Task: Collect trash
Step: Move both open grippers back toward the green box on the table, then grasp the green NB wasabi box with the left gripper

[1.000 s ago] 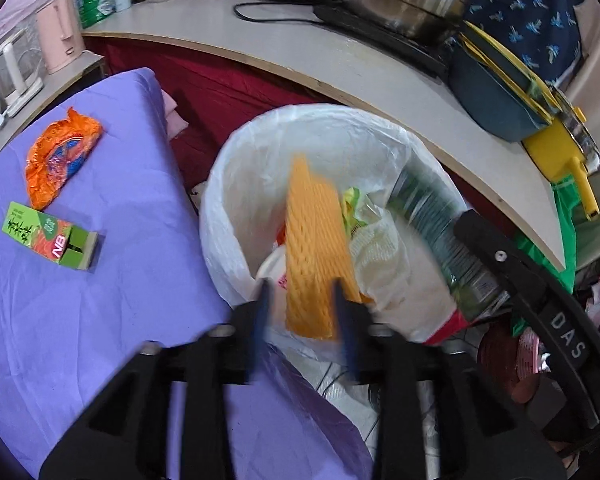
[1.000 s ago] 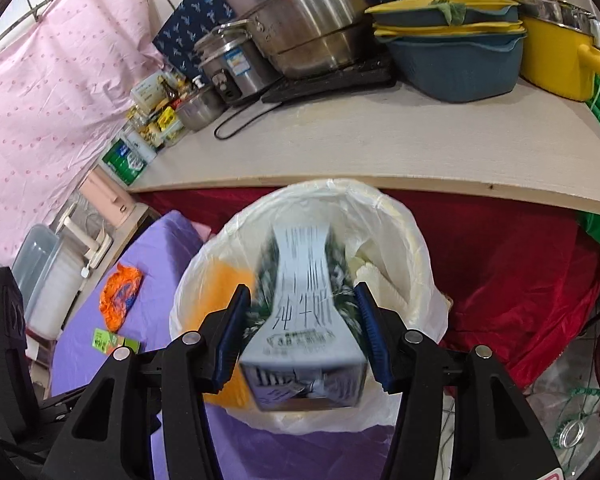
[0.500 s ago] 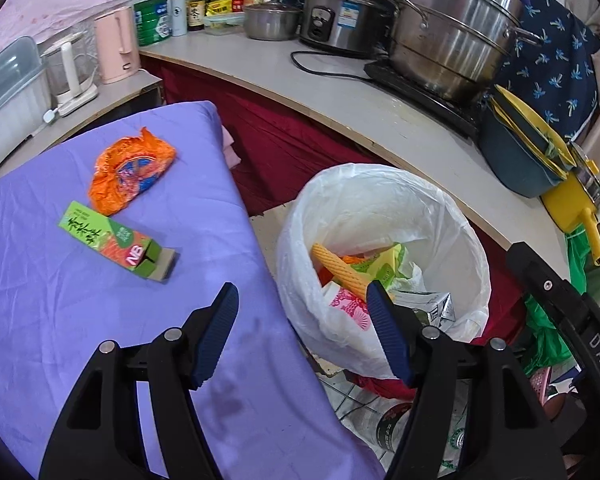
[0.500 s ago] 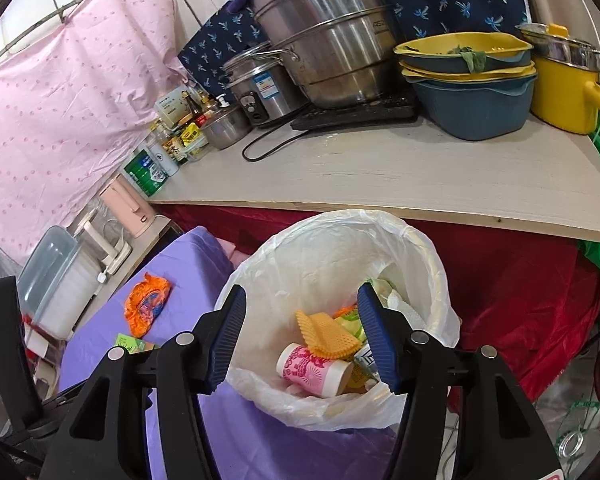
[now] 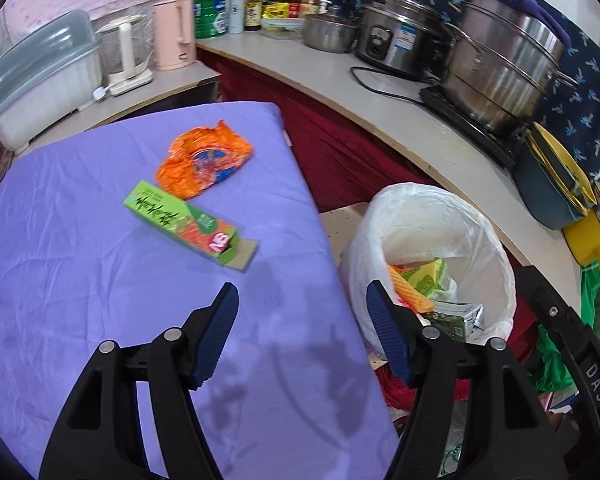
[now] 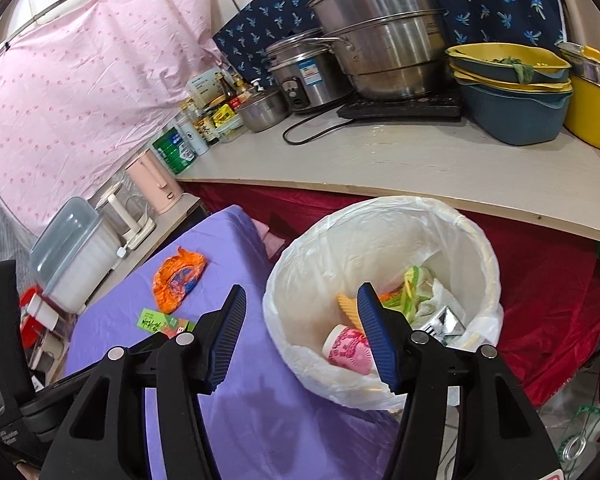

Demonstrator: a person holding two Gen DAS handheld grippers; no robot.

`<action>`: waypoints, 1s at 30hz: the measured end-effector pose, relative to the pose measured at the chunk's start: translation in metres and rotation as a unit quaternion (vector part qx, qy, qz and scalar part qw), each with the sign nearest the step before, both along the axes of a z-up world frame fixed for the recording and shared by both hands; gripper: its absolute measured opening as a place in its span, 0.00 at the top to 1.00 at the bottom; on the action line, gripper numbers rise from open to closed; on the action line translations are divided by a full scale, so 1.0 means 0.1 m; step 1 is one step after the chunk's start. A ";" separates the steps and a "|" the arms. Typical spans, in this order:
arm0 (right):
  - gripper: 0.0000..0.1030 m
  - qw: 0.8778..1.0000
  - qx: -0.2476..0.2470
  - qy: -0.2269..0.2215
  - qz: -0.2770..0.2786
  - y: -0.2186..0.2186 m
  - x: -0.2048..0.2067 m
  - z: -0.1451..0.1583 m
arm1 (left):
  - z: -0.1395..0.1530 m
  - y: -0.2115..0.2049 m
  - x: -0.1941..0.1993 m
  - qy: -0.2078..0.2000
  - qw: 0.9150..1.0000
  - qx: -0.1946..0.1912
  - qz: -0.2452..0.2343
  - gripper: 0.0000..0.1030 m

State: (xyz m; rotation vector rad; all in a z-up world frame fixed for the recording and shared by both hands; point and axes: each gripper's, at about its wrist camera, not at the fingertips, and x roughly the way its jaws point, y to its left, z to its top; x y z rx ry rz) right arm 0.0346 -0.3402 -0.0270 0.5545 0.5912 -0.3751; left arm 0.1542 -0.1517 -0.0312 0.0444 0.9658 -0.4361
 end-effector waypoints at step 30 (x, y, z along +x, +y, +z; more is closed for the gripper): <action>0.45 0.996 0.031 0.036 0.074 0.12 1.13 -0.61 | -1.03 0.24 1.43 0.136 0.967 0.049 0.211 0.32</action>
